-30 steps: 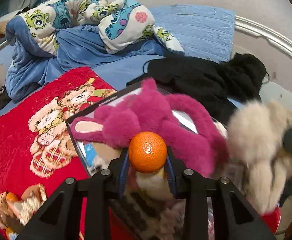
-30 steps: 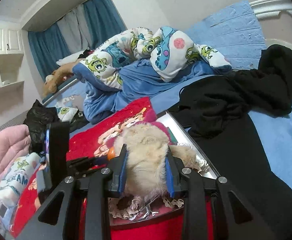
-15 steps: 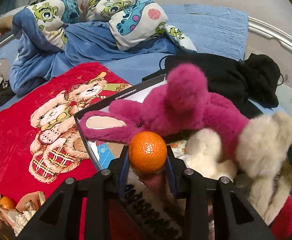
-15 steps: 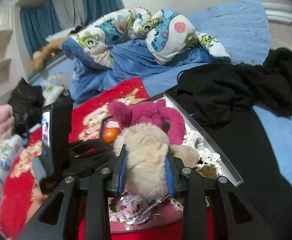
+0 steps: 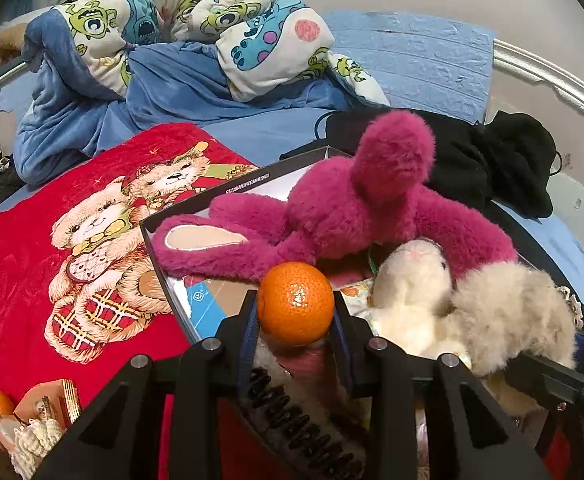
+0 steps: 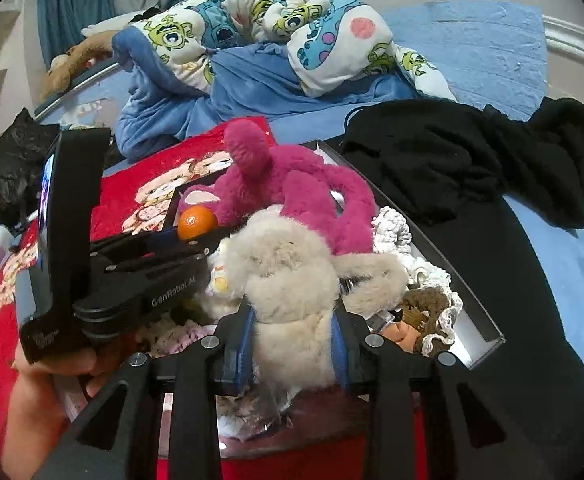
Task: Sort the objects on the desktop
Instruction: 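Lower the beige plush and the orange into the black box and open both tools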
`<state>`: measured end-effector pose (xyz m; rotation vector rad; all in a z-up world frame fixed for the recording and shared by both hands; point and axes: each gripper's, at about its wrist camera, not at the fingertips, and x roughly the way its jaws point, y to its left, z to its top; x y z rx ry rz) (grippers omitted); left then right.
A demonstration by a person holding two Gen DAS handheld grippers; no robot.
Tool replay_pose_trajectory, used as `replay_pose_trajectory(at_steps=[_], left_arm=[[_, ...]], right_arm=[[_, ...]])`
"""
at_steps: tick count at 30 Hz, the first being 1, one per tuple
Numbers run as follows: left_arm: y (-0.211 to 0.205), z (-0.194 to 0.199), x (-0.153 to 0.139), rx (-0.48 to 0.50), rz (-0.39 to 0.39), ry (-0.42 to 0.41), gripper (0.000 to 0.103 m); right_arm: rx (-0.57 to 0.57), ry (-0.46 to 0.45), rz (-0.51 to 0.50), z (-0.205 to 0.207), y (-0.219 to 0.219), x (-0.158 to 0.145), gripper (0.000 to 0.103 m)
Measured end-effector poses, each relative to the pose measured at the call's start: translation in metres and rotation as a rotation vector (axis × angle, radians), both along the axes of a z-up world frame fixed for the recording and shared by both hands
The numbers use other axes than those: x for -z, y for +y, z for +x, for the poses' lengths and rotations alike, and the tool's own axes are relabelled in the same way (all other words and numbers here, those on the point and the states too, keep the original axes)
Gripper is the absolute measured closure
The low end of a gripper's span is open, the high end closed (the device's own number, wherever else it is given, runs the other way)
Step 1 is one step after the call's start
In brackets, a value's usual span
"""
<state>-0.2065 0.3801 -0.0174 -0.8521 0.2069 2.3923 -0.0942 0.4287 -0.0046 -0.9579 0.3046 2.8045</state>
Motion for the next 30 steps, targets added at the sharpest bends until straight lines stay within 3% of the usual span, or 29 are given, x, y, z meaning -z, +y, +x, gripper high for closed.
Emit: replay_pose_trajectory(at_steps=[19,23,25,27,28,30], left_arm=[[0.000,0.003,0.001,-0.011,-0.007,0.024,0.068],[0.000,0.006,-0.001,-0.016,-0.006,0.040,0.068],[0.001,0.010,-0.001,-0.034,-0.018,0.070,0.062],[0.001,0.013,-0.003,-0.095,-0.045,0.112,0.039],[0.000,0.013,-0.003,-0.104,-0.040,0.112,0.037],[-0.003,0.010,-0.003,-0.097,-0.020,0.095,0.037]], right_arm=[[0.048,-0.004,-0.017,-0.007,-0.004,0.000,0.070],[0.050,0.007,-0.030,-0.006,-0.005,-0.002,0.063],[0.046,0.014,-0.030,-0.006,-0.007,-0.003,0.061],[0.043,0.014,-0.009,-0.006,-0.012,-0.004,0.056],[0.041,0.013,0.003,-0.007,-0.014,-0.004,0.054],[0.039,0.010,0.003,-0.007,-0.016,-0.003,0.040]])
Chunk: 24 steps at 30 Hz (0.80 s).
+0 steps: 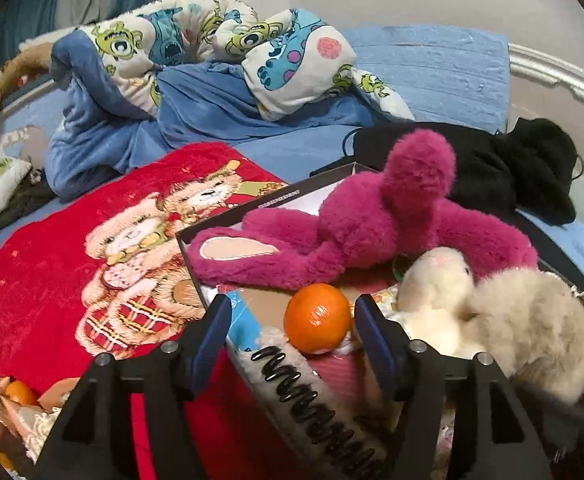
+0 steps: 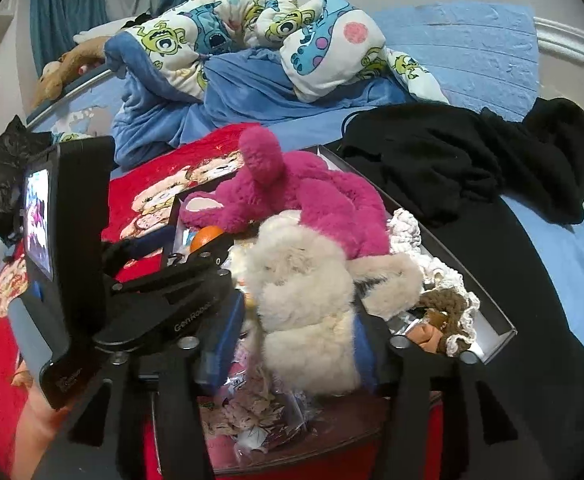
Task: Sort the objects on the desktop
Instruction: 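Lower the beige plush and the orange into the black box and open both tools, then withdraw both tools from the box back toward the items on the blanket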
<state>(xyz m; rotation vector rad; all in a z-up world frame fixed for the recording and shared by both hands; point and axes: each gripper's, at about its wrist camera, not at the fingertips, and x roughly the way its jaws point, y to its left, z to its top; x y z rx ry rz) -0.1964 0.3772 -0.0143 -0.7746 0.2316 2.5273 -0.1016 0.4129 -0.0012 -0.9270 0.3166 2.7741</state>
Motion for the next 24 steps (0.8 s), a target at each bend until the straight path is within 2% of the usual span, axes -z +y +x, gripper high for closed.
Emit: replay_pose_trajectory(at_steps=[4,6,7,8,9,11,15,24], left_arm=[[-0.003,-0.003,-0.001,0.006,0.025,-0.011,0.032],[-0.006,-0.002,-0.001,-0.033,0.010,-0.002,0.007],[-0.008,-0.004,-0.001,-0.050,0.012,-0.005,0.003],[-0.013,-0.007,-0.002,-0.037,0.043,-0.023,0.000],[-0.017,-0.010,-0.002,-0.019,0.071,-0.050,0.000],[-0.020,-0.014,-0.001,0.000,0.086,-0.092,0.000],[-0.020,-0.011,-0.002,0.000,0.076,-0.066,0.000],[-0.019,-0.007,-0.005,0.001,0.069,-0.043,0.000]], right_arm=[[0.003,0.011,-0.035,0.001,0.000,-0.002,0.032],[0.024,0.007,-0.005,0.002,-0.001,-0.004,0.022],[0.038,0.003,0.011,0.003,-0.001,-0.005,0.019],[0.050,0.001,0.022,0.005,0.000,-0.006,0.009],[0.059,0.006,0.028,0.007,0.002,-0.007,0.002],[0.046,0.038,0.011,0.011,0.006,-0.012,0.000],[0.049,0.071,-0.004,0.017,0.008,-0.018,0.000],[0.066,0.061,-0.026,0.018,0.008,-0.017,0.000]])
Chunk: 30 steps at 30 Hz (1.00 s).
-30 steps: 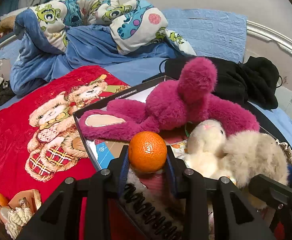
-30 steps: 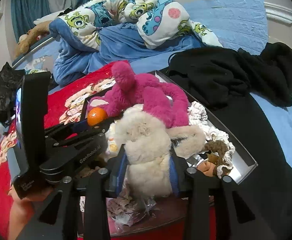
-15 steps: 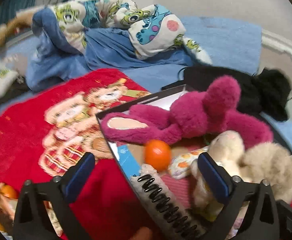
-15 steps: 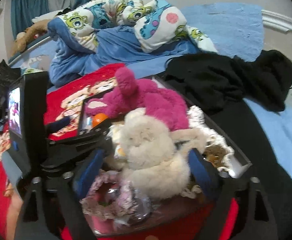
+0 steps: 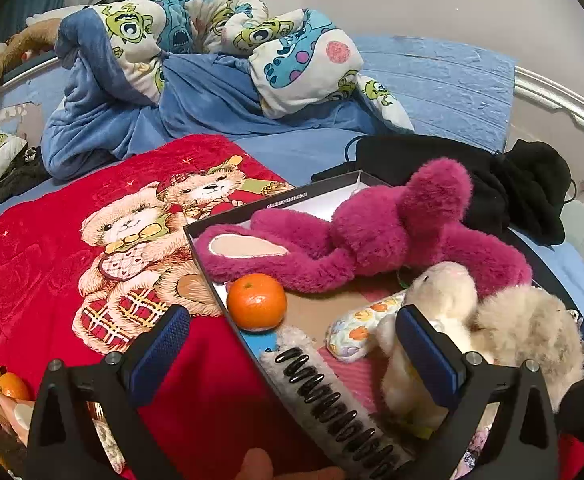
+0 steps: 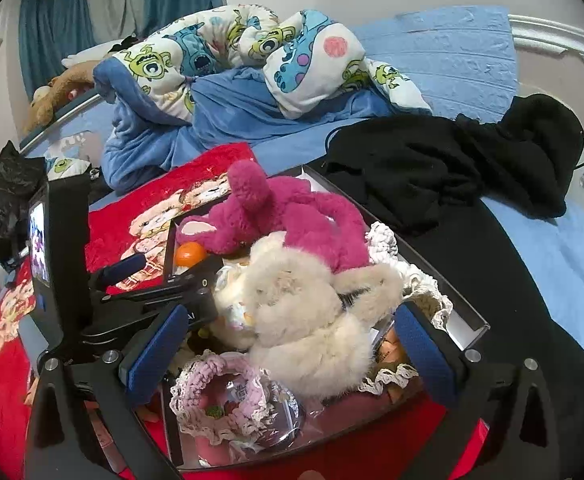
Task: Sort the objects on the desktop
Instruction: 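Withdraw both tools from the box back toward the items on the blanket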
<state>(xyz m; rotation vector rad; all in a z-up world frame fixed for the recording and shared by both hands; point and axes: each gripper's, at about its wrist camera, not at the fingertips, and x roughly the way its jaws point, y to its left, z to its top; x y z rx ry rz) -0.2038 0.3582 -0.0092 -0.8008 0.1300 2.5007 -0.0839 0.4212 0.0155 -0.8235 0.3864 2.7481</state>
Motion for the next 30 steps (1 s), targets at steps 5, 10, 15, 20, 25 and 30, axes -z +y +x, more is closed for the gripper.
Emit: replay_pose_trajectory(at_steps=[5,10,15,20,25,30], left_arm=[[0.000,0.004,-0.002,-0.002,-0.009,0.018,0.000],[0.002,0.011,-0.008,-0.003,-0.035,0.043,0.000],[0.000,0.022,-0.012,0.003,-0.004,0.021,0.000],[0.005,0.042,-0.015,0.019,-0.073,0.049,0.000],[-0.005,0.060,-0.018,0.018,-0.012,0.032,0.000],[-0.012,0.078,-0.023,0.026,-0.013,0.029,0.000]], right_arm=[[0.008,0.023,-0.031,0.006,0.003,-0.002,0.000],[0.012,0.026,-0.051,0.009,0.005,-0.002,0.000],[-0.005,0.031,-0.057,0.013,0.005,-0.005,0.000],[-0.019,0.063,-0.072,0.021,0.005,-0.013,0.000],[-0.040,0.111,-0.125,0.024,0.006,-0.020,0.000],[-0.109,0.123,-0.112,0.023,-0.009,-0.026,0.000]])
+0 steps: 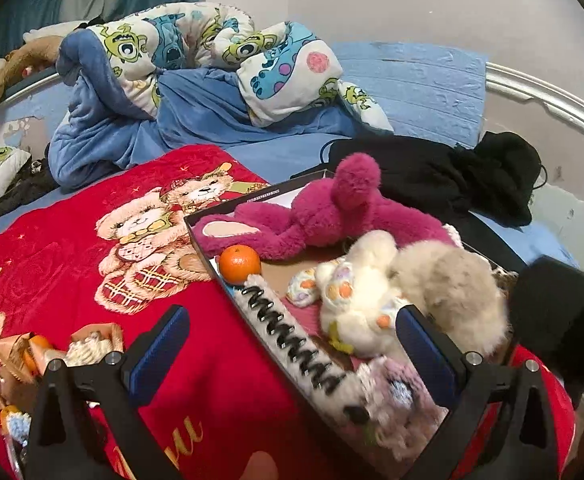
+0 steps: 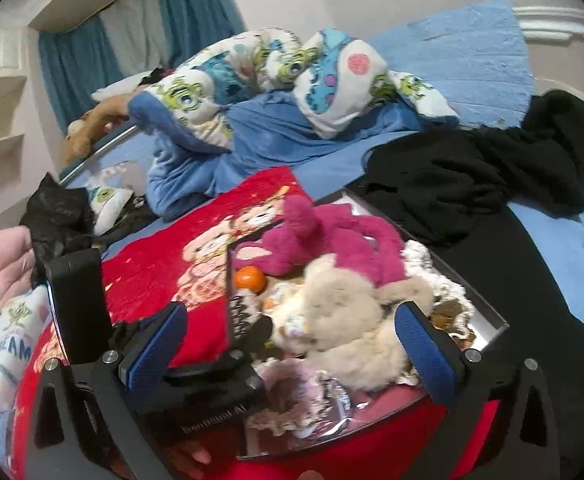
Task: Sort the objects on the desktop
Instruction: 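Withdraw both tools from the box back toward the items on the blanket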
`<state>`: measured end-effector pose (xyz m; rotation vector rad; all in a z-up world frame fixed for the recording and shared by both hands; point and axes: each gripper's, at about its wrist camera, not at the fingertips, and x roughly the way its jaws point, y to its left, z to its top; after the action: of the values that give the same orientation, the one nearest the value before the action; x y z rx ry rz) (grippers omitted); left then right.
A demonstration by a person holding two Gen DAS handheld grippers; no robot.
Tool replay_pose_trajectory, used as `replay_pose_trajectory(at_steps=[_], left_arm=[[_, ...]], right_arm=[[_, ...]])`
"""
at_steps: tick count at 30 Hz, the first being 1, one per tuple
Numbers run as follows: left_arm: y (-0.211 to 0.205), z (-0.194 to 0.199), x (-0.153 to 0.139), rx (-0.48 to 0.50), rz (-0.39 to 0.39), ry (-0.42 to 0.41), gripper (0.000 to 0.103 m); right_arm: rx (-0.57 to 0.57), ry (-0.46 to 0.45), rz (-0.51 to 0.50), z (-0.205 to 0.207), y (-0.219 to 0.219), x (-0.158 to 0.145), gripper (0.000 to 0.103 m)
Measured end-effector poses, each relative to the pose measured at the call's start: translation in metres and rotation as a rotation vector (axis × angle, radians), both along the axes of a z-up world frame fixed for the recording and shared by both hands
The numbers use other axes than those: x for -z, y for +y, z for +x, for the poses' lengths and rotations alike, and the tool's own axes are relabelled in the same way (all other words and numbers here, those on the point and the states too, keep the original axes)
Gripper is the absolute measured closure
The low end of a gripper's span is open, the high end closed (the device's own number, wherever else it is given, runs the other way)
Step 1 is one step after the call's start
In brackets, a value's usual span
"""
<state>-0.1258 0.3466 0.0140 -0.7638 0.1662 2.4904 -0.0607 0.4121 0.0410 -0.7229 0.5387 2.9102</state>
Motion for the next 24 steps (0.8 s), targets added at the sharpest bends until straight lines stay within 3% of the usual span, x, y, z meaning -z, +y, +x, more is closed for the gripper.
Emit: replay_pose_trajectory(at_steps=[4,7,12,24], left_arm=[[-0.020,0.006,-0.005,-0.010,0.061,-0.034,0.000],[-0.032,0.011,-0.009,-0.038,0.035,-0.014,0.000],[-0.064,0.025,-0.017,-0.085,-0.003,0.026,0.000],[-0.193,0.055,-0.009,-0.261,-0.024,0.003,0.000]], right_arm=[[-0.049,0.023,-0.014,0.000,-0.012,-0.004,0.000],[-0.062,0.017,0.025,-0.002,-0.023,-0.005,0.000],[-0.120,0.019,-0.034,-0.010,-0.037,-0.001,0.000],[-0.384,0.025,-0.048,-0.035,-0.133,-0.002,0.000]])
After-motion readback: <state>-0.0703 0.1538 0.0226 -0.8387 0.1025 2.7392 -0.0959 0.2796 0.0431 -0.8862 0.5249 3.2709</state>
